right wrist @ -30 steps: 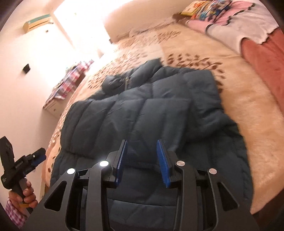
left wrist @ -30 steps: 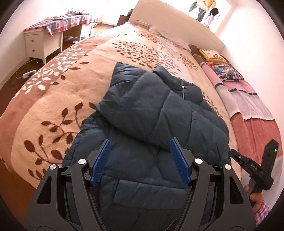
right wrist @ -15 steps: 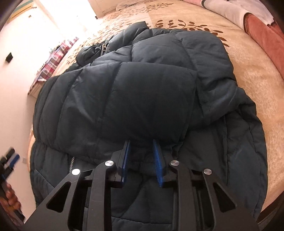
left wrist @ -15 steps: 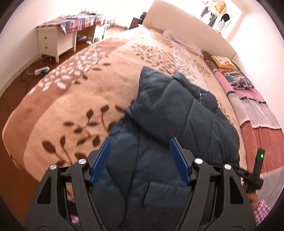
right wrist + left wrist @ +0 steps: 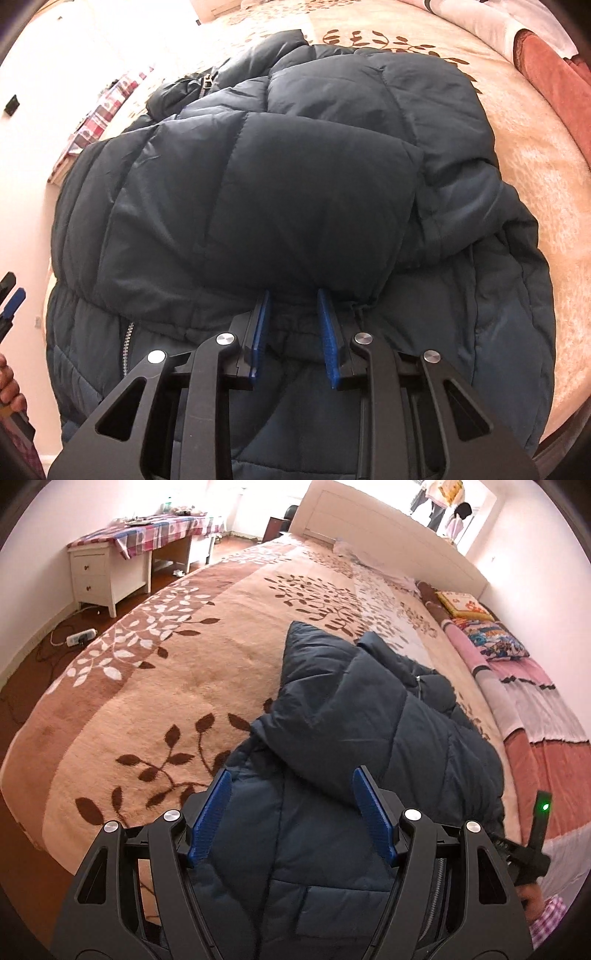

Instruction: Fold large clothes

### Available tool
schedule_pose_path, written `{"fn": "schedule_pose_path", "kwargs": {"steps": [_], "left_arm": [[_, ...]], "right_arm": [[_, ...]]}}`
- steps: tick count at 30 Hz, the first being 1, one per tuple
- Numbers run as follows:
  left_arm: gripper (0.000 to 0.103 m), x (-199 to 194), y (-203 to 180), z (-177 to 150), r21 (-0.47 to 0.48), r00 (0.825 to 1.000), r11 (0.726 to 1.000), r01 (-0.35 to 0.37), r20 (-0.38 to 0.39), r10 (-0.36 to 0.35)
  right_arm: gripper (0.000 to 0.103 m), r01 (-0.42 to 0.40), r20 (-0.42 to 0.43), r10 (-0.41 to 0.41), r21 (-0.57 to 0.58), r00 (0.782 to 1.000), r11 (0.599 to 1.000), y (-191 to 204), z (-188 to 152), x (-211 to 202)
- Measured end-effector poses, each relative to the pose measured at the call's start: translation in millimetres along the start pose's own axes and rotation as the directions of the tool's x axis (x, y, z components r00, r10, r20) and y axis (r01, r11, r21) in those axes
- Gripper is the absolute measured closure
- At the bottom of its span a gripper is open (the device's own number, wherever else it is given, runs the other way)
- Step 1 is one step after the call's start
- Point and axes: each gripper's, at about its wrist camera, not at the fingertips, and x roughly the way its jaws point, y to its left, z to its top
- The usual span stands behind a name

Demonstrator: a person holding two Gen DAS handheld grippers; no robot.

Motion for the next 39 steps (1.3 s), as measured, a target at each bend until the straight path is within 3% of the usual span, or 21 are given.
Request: {"fn": "schedule_pose_path", "kwargs": {"steps": [16,27,29,35,37,39], "left_arm": [[0.035,-6.6,19.5,-24.0,0.104,0.991,0.989,-0.106,-0.066,0.114],[0.035,-27.5,22.1,-59.5,0.053,0.983,0.986,-0.161,-0.078,0.165],[0.035,-32.0,18.8,-67.6,0.058,0.979,0.982,-0.181,-0.083,0.185],[0.035,-43.0,16.6,-90.5,0.06,0.957,0.964,-0.258,-0.124,0.263],[0.035,-44.4,19.6,-96.9,0.045,0.947,0.958,-0.283,-0.146,0.286],[0.035,-45.1,24.5,-103.2,0.031,0.937,0.952,-0.304,-0.168,0.305]], "right_arm": [[0.073,0.105,0.031,-0.105,-0.008,0.994,0.994,16.9,-3.5,2.3],[0.069,0.035,0.027,-0.035,-0.016,0.999,0.999,7.4,-3.5,-0.8],[0.066,0.014,0.032,-0.014,-0.015,0.999,1.0,6.7,-4.9,-1.7],[0.031,-0.061,0.033,0.063,-0.066,0.997,0.996,15.4,-8.4,-3.6],[0.017,-0.064,0.029,0.068,-0.124,0.997,0.99,23.8,-11.1,-2.3],[0.014,-0.029,0.033,0.036,-0.193,0.999,0.981,34.4,-15.3,0.9]]}}
